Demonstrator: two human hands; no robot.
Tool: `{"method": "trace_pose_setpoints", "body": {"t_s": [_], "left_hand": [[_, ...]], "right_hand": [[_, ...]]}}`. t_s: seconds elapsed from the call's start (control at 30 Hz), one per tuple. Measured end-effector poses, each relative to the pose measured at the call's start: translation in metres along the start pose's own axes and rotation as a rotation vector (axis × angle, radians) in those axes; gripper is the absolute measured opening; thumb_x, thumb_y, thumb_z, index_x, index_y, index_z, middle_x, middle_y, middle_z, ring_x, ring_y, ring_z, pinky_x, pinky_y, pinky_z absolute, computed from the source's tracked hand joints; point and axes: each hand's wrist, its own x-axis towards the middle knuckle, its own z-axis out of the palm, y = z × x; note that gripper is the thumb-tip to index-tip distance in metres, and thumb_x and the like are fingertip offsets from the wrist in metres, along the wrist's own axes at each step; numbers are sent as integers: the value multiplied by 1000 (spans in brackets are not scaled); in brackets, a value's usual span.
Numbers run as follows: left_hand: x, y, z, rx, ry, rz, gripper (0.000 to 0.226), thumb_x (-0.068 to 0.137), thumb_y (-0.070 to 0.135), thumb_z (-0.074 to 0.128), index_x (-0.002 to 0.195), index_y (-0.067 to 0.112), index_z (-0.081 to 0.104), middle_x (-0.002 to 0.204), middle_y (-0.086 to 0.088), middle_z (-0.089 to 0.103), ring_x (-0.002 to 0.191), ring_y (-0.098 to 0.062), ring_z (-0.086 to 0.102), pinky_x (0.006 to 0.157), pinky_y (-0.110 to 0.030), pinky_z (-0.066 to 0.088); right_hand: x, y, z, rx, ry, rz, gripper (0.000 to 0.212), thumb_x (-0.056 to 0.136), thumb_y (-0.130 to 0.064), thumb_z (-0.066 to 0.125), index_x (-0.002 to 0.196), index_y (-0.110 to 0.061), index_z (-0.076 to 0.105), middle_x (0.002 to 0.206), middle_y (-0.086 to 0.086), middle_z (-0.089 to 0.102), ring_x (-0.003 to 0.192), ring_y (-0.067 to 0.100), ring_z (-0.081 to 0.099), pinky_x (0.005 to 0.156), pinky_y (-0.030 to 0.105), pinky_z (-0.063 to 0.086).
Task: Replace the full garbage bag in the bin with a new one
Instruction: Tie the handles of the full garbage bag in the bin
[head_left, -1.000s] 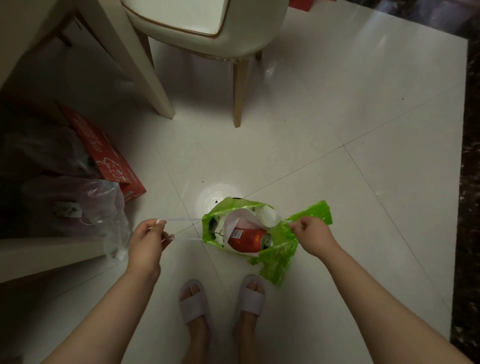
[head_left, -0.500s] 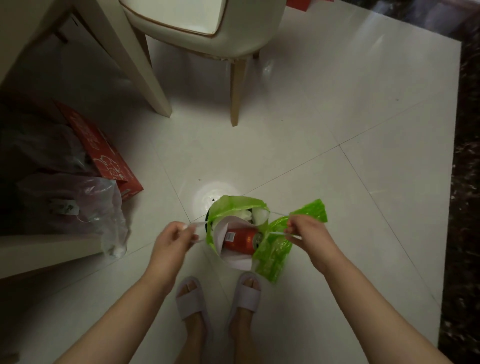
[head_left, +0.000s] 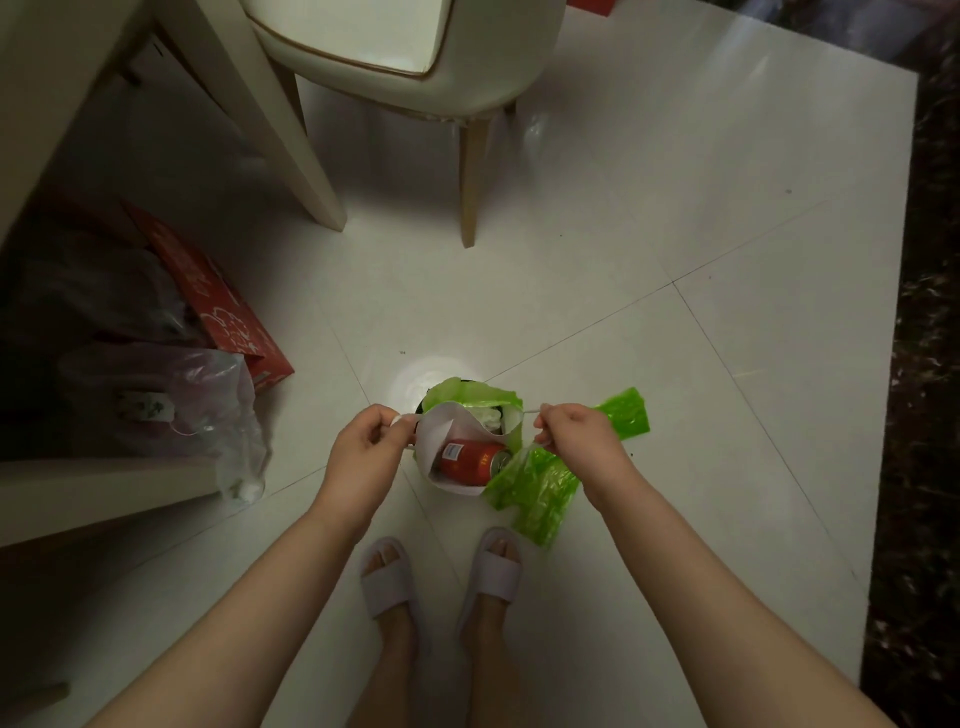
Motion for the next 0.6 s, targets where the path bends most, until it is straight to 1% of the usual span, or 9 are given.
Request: {"method": "trace_pose_setpoints", "body": {"t_s": [0.07, 0.1, 0.17, 0.27, 0.33, 0.4, 0.43, 0.53, 0.6], "left_hand": [[-7, 5, -10, -64, -1, 27, 21, 89, 19, 55, 77, 1, 57, 78, -3, 62, 77, -13, 57, 74, -27, 42], [-11, 7, -14, -103, 3, 31, 19, 88, 18, 56, 73, 7, 57, 78, -3, 63, 80, -14, 58, 80, -28, 43], [-19, 7, -18, -118, 7, 29, 19, 88, 18, 56, 69, 13, 57, 76, -2, 63, 82, -16, 58, 84, -30, 42], [-28, 8, -14, -90, -15, 26, 19, 89, 18, 56, 71, 12, 59, 75, -1, 63, 80, -15, 59, 83, -27, 44], [-31, 11, -10, -120, -28, 16, 20, 90, 20, 54, 71, 14, 59, 77, -1, 64, 83, -15, 61, 86, -28, 45], [-31, 11, -9, -86, -27, 38, 19, 91, 21, 53, 74, 16, 58, 78, 0, 64, 83, -15, 59, 82, -25, 44], [-30, 13, -9, -69, -28, 64, 19, 92, 22, 52, 75, 16, 58, 79, 0, 64, 82, -14, 58, 79, -24, 44], [-29, 19, -9, -95, -33, 107, 19, 93, 20, 51, 75, 18, 58, 75, 0, 63, 82, -16, 59, 82, -26, 45], [-26, 19, -11, -92, -21, 107, 19, 93, 17, 51, 75, 18, 57, 72, 0, 62, 79, -16, 59, 78, -23, 44]], "right_hand": [[-10, -3, -6, 85, -9, -27, 33, 92, -16, 49, 60, -17, 60, 62, 2, 58, 71, 18, 58, 78, 30, 51], [-15, -5, -8, 123, -6, -32, 33, 90, -12, 49, 60, -16, 60, 61, 2, 58, 69, 17, 57, 76, 29, 51], [-22, -5, -11, 75, 1, -48, 33, 88, -11, 49, 58, -18, 61, 60, 0, 59, 70, 18, 58, 80, 33, 51], [-33, -10, -8, -89, -72, -77, 34, 88, -14, 49, 58, -24, 61, 63, -3, 60, 79, 20, 61, 86, 37, 50], [-37, -14, -7, -114, -52, -65, 34, 88, -14, 48, 58, -23, 60, 64, -5, 59, 78, 20, 59, 80, 38, 50], [-40, -19, -7, -131, -42, -61, 34, 89, -13, 47, 59, -22, 59, 65, -7, 58, 78, 20, 57, 76, 34, 47], [-40, -21, -7, -121, -59, -71, 34, 89, -13, 47, 59, -21, 59, 64, -6, 58, 77, 20, 58, 78, 35, 49], [-38, -29, -6, -95, -35, -88, 34, 87, -12, 47, 58, -22, 60, 65, -4, 60, 75, 22, 59, 85, 40, 52], [-37, -30, -6, -110, -43, -106, 35, 86, -13, 48, 56, -23, 61, 67, -5, 61, 76, 22, 60, 84, 40, 51]]}}
